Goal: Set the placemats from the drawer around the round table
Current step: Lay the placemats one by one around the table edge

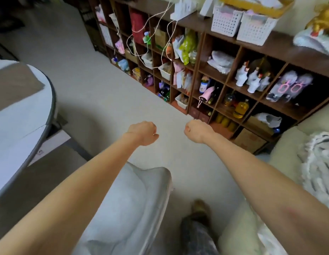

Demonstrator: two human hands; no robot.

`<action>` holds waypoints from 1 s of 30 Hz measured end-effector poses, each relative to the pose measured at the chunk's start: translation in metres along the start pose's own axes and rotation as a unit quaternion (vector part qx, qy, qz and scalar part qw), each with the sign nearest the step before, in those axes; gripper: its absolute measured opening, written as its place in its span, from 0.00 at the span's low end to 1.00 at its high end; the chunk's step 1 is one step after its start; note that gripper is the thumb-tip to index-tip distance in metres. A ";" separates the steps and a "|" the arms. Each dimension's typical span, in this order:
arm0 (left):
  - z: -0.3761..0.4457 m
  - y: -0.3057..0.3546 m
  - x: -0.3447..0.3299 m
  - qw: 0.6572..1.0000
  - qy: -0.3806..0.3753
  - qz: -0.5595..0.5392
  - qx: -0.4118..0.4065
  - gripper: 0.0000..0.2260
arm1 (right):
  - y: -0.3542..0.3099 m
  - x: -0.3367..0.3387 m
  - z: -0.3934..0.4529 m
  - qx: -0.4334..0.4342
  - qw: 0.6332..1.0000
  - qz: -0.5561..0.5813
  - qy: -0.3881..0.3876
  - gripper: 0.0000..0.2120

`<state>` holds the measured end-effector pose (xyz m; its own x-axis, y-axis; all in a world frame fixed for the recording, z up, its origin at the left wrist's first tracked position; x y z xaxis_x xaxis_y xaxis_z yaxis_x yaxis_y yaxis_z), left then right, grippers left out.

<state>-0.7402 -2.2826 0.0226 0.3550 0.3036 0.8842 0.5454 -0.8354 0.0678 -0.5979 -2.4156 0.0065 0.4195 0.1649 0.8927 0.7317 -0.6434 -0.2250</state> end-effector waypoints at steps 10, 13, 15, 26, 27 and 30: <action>0.144 0.009 0.045 0.985 -0.041 -0.077 0.150 0.16 | 0.040 0.077 0.173 0.158 0.982 -0.089 -0.054 0.13; 0.177 -0.006 0.057 0.977 -0.044 -0.102 0.182 0.16 | 0.027 0.086 0.222 0.198 0.973 -0.091 -0.074 0.13; 0.200 -0.019 0.065 0.971 -0.049 -0.115 0.204 0.16 | 0.009 0.091 0.256 0.228 0.964 -0.103 -0.090 0.13; 0.311 -0.176 0.148 0.931 -0.024 -0.201 0.303 0.17 | -0.130 0.160 0.444 0.344 0.919 -0.176 -0.079 0.13; 0.316 -0.192 0.157 0.928 -0.015 -0.205 0.312 0.16 | -0.145 0.168 0.462 0.350 0.918 -0.171 -0.078 0.13; 0.323 -0.237 0.176 0.917 -0.002 -0.218 0.333 0.15 | -0.192 0.183 0.510 0.373 0.907 -0.177 -0.082 0.13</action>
<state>-0.5611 -1.8831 0.0130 -0.0050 0.5461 0.8377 0.9786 -0.1697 0.1164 -0.3878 -1.8808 0.0145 0.1179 0.4116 0.9037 0.9704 0.1452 -0.1928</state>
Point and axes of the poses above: each hand's wrist, its own z-axis towards the middle knuckle, its own x-axis out of the back of the hand, y = z × x, the point moved 3 cm from there along z, towards the middle knuckle, and after that the axes turned 5 degrees about -y, right-handed, at the moved point
